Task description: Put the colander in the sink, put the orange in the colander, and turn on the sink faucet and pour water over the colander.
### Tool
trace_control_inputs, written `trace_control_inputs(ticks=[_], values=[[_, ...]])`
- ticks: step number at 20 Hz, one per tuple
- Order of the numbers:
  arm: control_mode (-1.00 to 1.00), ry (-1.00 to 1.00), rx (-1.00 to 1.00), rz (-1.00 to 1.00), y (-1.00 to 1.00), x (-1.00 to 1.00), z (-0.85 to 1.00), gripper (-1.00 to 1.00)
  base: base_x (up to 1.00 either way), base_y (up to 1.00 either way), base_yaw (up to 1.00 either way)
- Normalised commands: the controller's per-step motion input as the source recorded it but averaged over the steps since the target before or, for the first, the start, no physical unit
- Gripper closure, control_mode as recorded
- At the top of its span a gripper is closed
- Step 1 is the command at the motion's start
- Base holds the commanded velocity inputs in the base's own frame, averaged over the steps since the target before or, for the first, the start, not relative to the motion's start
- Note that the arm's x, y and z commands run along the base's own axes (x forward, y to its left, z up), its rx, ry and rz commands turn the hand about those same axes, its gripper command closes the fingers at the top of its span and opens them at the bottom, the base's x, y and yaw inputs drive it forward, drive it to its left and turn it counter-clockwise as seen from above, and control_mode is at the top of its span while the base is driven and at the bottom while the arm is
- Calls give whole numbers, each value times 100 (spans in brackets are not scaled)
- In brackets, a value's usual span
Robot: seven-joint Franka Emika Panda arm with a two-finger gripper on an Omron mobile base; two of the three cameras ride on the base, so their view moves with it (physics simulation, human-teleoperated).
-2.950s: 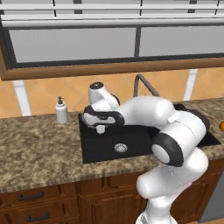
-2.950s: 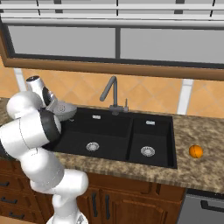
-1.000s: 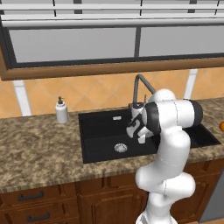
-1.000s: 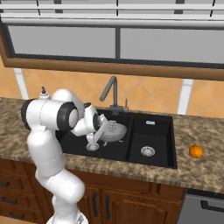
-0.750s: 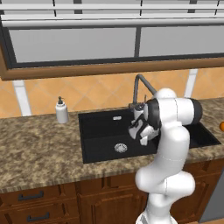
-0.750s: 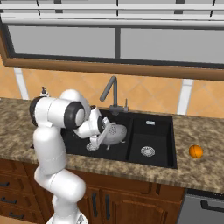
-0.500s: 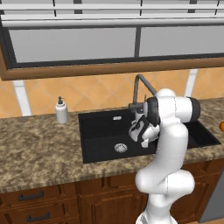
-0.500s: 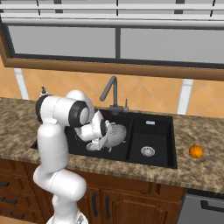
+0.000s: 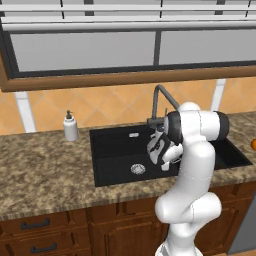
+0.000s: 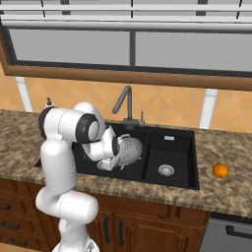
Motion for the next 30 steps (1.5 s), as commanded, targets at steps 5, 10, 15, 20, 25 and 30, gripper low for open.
trace_control_inputs(ticks=[5,10,15,20,25,30], values=[[-100,-18,0,-23,46,-50,-22,100,0,0,0],[-100,-16,0,-23,56,-53,-21,100,0,0,0],[-100,-16,0,-23,69,-43,-25,100,0,0,0],[-100,-11,0,-23,65,-22,-36,100,0,0,0],[-100,-2,1,-25,51,0,-53,100,0,0,0],[-100,0,2,-25,41,0,-75,100,0,0,0]])
